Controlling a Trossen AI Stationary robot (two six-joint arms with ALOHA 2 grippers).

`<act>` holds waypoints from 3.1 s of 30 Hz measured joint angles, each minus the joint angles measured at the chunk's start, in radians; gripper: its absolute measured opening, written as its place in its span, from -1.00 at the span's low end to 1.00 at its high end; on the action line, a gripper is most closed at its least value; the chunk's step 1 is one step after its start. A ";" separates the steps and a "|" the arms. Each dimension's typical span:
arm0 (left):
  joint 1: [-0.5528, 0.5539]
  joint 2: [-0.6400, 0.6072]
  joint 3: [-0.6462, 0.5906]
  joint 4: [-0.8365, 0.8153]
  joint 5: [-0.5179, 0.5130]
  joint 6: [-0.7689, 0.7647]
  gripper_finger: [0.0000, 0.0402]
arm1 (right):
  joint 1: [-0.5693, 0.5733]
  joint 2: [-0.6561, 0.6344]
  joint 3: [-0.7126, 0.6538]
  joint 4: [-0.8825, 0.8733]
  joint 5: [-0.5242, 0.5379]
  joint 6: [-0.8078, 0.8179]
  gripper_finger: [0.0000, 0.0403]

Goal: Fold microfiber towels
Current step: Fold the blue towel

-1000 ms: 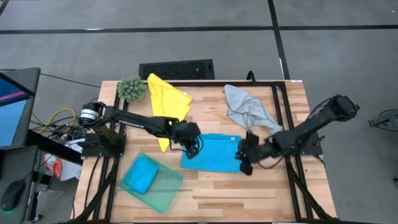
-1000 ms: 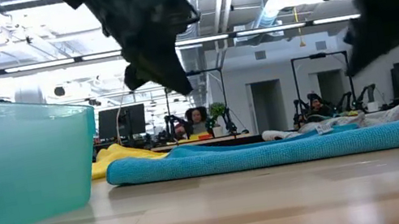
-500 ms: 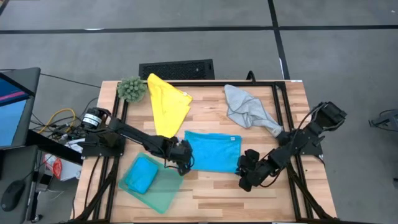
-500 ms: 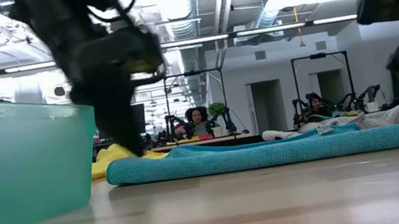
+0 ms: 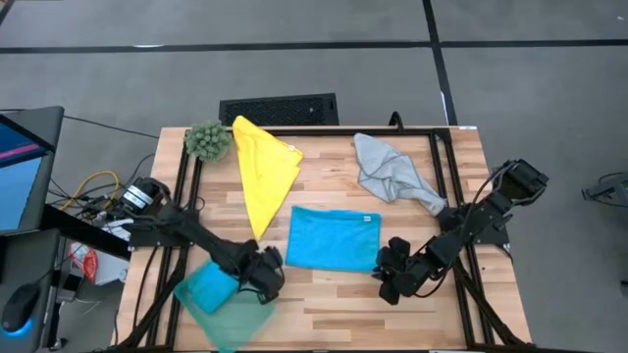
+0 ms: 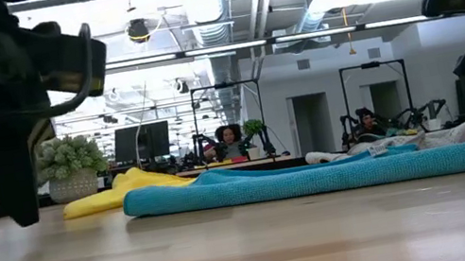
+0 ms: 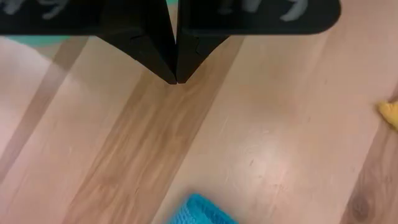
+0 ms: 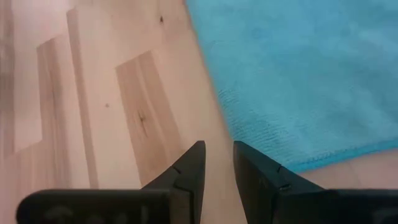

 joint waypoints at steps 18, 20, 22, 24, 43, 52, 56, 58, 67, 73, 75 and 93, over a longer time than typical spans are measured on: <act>0.084 -0.002 -0.061 0.272 -0.264 0.202 -1.00 | -0.020 0.097 0.000 -0.004 0.084 0.005 -0.47; 0.085 -0.002 -0.088 0.321 -0.226 0.196 -1.00 | -0.020 0.128 0.002 0.016 0.086 0.023 -0.47; 0.085 -0.002 -0.114 0.356 -0.204 0.196 -1.00 | -0.013 0.142 0.004 0.023 0.097 0.043 -0.47; 0.085 -0.002 -0.128 0.358 -0.194 0.195 -1.00 | -0.007 0.150 0.004 0.022 0.102 0.044 -0.47; 0.094 -0.002 -0.133 0.438 -0.210 0.328 -1.00 | -0.007 -0.049 -0.002 -0.003 0.113 -0.165 -0.47; 0.093 -0.002 -0.133 0.457 -0.210 0.399 -1.00 | 0.000 0.039 -0.001 0.000 0.113 -0.234 -0.28; 0.093 -0.002 -0.133 0.457 -0.206 0.409 -1.00 | 0.020 0.098 0.000 0.017 0.094 -0.219 -0.11; 0.090 -0.002 -0.133 0.457 -0.205 0.431 -1.00 | 0.037 0.124 0.000 0.015 0.099 -0.202 -0.04; 0.089 -0.001 -0.133 0.456 -0.202 0.606 -1.00 | 0.061 0.182 0.005 0.007 0.138 -0.155 0.00; 0.089 -0.001 -0.133 0.456 -0.193 0.734 -1.00 | 0.066 0.167 0.002 0.005 0.138 -0.142 -0.09; 0.089 -0.001 -0.133 0.456 -0.159 0.780 -0.97 | 0.063 0.164 0.002 0.003 0.139 -0.142 -0.10; 0.087 -0.007 -0.128 0.411 -0.053 0.881 -0.02 | 0.065 0.164 0.001 0.002 0.144 -0.137 -0.09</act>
